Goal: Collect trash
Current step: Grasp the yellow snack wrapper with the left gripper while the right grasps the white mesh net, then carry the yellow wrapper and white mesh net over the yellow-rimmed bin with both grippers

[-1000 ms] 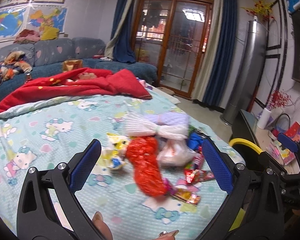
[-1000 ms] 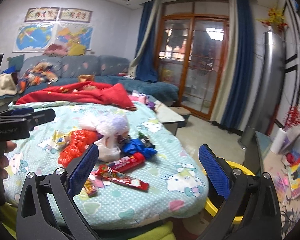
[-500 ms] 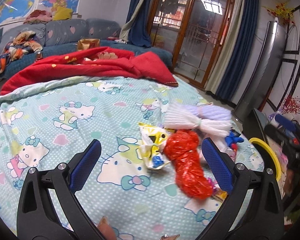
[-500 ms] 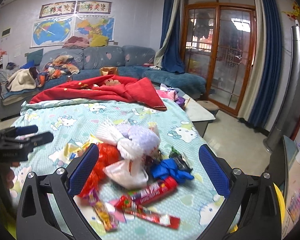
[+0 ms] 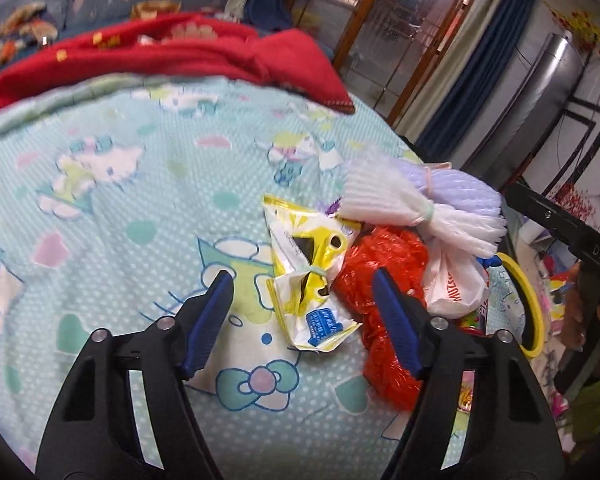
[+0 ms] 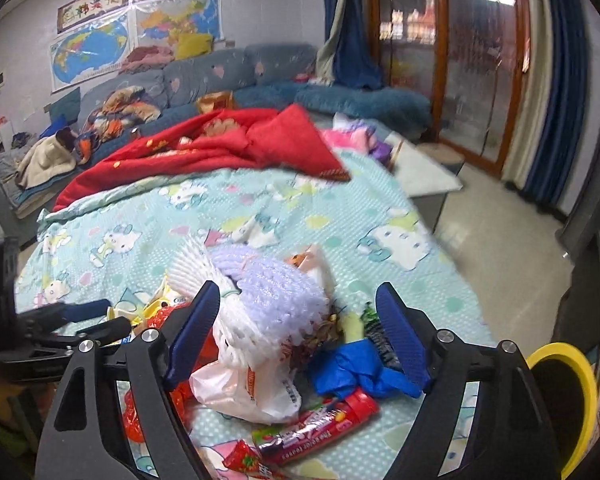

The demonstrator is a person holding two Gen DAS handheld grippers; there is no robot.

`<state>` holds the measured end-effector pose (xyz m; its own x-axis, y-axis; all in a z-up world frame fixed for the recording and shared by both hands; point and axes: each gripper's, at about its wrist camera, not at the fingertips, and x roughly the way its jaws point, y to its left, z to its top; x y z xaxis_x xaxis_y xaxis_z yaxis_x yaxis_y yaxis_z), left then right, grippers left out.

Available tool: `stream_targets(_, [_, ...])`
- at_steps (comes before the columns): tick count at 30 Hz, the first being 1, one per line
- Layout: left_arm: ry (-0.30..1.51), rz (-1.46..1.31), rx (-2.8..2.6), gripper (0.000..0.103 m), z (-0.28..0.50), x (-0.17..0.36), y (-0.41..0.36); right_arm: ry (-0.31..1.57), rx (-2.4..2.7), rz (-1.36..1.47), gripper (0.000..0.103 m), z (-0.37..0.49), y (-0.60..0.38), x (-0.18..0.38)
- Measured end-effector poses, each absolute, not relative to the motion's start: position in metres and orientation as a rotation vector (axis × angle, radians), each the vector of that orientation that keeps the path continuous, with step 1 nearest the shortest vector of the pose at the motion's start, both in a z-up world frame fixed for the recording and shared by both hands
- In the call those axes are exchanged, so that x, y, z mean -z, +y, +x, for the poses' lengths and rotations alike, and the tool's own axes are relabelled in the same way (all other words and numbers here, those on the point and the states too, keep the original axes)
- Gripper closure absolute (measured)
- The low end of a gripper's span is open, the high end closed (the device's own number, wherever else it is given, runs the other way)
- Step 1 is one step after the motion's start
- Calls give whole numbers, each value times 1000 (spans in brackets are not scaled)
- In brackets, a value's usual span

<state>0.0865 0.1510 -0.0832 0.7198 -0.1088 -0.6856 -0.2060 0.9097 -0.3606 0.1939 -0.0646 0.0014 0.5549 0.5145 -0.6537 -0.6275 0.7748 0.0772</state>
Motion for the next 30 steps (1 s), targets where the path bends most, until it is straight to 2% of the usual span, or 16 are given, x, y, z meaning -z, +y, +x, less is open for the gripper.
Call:
stream_targets(2, [787, -483, -37, 44, 88, 90, 156, 753, -696, -157, 28, 205, -60, 6])
stream_targets(5, [801, -522, -18, 49, 89, 96, 159, 814, -719, -129, 38, 215, -57, 16])
stream_targets(9, [816, -554, 5, 57, 91, 102, 160, 835, -759, -118, 61, 216, -55, 21])
stream_targets(12, [823, -563, 9, 70, 93, 106, 159, 828, -777, -107, 73, 215, -55, 22])
stream_targets(13, [822, -568, 19, 73, 93, 107, 159, 823, -782, -99, 74, 214, -56, 21])
stream_targets(20, [823, -554, 9, 77, 87, 104, 160, 749, -786, -61, 77, 200, -68, 7])
stream_targets(30, [700, -491, -64, 79, 62, 67, 170, 618, -758, -51, 77, 176, -85, -25])
